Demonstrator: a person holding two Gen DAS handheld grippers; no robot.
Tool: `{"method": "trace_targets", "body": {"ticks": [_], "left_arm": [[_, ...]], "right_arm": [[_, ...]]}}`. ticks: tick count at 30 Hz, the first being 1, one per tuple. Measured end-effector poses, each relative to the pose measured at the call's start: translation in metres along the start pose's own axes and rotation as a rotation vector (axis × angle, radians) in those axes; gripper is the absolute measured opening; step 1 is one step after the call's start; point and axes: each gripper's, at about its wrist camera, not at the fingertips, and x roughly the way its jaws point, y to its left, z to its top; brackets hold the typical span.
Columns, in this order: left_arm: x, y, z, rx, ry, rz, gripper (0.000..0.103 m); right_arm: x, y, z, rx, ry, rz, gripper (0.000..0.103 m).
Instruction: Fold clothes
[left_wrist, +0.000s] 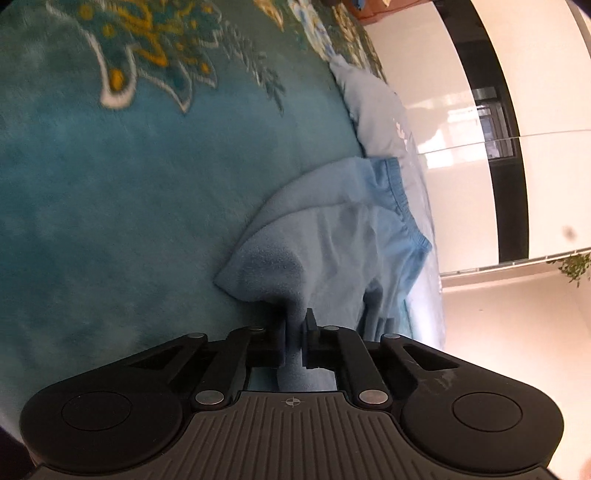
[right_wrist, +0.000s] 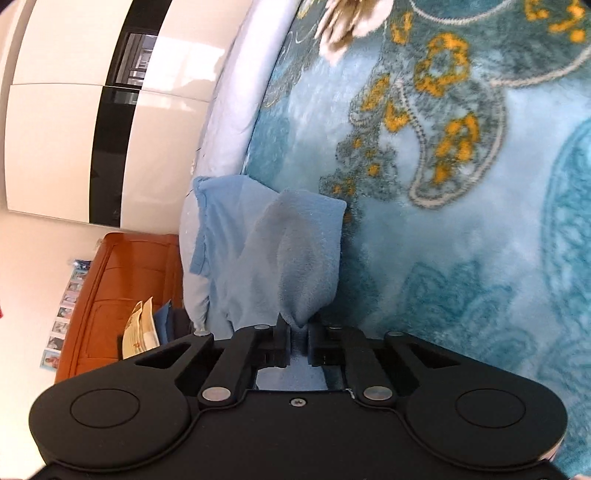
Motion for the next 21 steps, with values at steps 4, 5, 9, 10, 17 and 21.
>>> {"method": "trace_targets", "body": {"ticks": [4,5,9,10,17,21], "left_arm": [[-0.017,-0.01,0.0,0.022,-0.032,0.019,0.005],[-0.023,-0.013,0.0,0.025,-0.04,0.023,0.005],[-0.04,-0.014,-0.004,0.025,-0.039,0.046,0.005],[-0.046,-0.012,-0.007,0.029,-0.032,0.053,0.005],[-0.08,0.012,-0.025,0.037,0.033,0.126,0.004],[-0.089,0.025,-0.021,0.013,0.06,0.163,0.005]], "right_arm": [[-0.014,0.017,-0.007,-0.058,-0.031,0.025,0.009],[-0.018,0.022,-0.009,-0.071,-0.039,0.032,0.008],[-0.038,0.026,-0.013,-0.076,-0.052,0.044,0.008],[-0.044,0.026,-0.015,-0.074,-0.053,0.042,0.008],[-0.083,0.005,-0.036,-0.055,-0.022,0.008,0.009],[-0.086,-0.011,-0.044,-0.009,-0.004,-0.061,0.017]]}}
